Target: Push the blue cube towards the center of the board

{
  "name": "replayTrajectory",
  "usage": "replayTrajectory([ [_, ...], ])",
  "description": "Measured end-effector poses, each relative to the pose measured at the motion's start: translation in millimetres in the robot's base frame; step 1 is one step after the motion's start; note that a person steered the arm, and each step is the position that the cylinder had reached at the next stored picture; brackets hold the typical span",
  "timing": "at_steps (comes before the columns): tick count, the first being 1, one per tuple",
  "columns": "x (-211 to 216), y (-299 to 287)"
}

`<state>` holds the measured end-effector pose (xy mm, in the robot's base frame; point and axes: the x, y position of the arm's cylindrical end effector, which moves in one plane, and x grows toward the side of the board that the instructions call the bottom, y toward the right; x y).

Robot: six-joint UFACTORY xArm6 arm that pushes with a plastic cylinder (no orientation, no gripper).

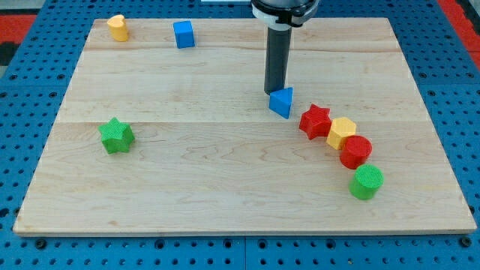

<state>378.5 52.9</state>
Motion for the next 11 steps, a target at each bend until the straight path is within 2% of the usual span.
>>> replayTrajectory([
  [1, -43.2, -75.9],
  [3, -152.1, -67.8],
  [4, -186.9, -130.0],
  [5, -186.8, -223.3],
  [6, -175.3, -229.5],
  [8, -124.1, -173.0],
  [9, -120.5, -176.8],
  [10, -154.9, -215.9],
  [11, -161.7, -137.2],
])
